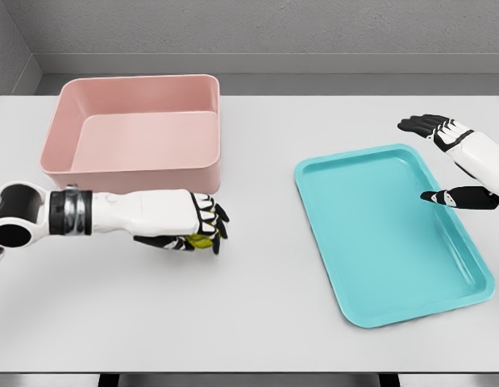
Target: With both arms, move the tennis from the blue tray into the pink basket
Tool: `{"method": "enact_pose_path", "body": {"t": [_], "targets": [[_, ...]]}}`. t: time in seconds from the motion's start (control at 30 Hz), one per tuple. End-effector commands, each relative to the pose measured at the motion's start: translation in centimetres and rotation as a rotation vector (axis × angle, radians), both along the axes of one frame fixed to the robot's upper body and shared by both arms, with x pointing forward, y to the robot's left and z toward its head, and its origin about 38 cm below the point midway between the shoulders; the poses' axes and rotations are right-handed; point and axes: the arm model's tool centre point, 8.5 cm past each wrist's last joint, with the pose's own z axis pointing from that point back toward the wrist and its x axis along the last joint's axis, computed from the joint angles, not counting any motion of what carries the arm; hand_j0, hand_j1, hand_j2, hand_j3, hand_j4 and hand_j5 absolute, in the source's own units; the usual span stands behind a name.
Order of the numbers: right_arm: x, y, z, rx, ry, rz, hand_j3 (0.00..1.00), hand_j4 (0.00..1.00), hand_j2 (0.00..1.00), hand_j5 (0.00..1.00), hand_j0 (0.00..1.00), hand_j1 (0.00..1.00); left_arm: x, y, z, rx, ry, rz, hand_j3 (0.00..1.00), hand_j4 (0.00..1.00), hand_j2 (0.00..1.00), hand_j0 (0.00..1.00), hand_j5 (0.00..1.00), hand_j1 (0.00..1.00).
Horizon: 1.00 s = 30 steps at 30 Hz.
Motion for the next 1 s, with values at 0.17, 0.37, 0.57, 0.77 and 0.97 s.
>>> {"method": "enact_pose_path", "body": {"t": [0.17, 0.37, 0.57, 0.77, 0.97], "targets": [[0.0, 0.0, 0.1, 0.008, 0.001, 0.0, 1.0, 1.0, 1.0, 1.0, 1.0, 1.0, 0.5, 0.6, 1.1, -0.006, -0.012, 0.014, 0.56, 0.56, 0.56, 0.56, 0.56, 0.56], [0.0, -0.1, 0.1, 0.008, 0.001, -0.002, 1.0, 1.0, 1.0, 1.0, 1.0, 1.0, 1.3, 0.9, 2.8, -0.008, -0.045, 0.021, 0.56, 0.56, 0.56, 0.56, 0.56, 0.56], [0.0, -0.1, 0.1, 0.008, 0.001, -0.002, 1.0, 1.0, 1.0, 1.0, 1.0, 1.0, 1.9, 1.1, 3.6, -0.009, -0.063, 0.031, 0.56, 0.56, 0.56, 0.56, 0.56, 0.56], [0.0, -0.1, 0.1, 0.008, 0.0, -0.001, 1.0, 1.0, 1.0, 1.0, 1.0, 1.0, 3.5, 2.2, 4.3, -0.011, -0.067, 0.081, 0.56, 0.56, 0.56, 0.56, 0.56, 0.56], [0.0, -0.1, 0.1, 0.008, 0.0, -0.001, 1.0, 1.0, 1.0, 1.0, 1.0, 1.0, 4.6, 2.9, 5.6, -0.021, -0.096, 0.114, 0.56, 0.56, 0.56, 0.56, 0.56, 0.56]]}}
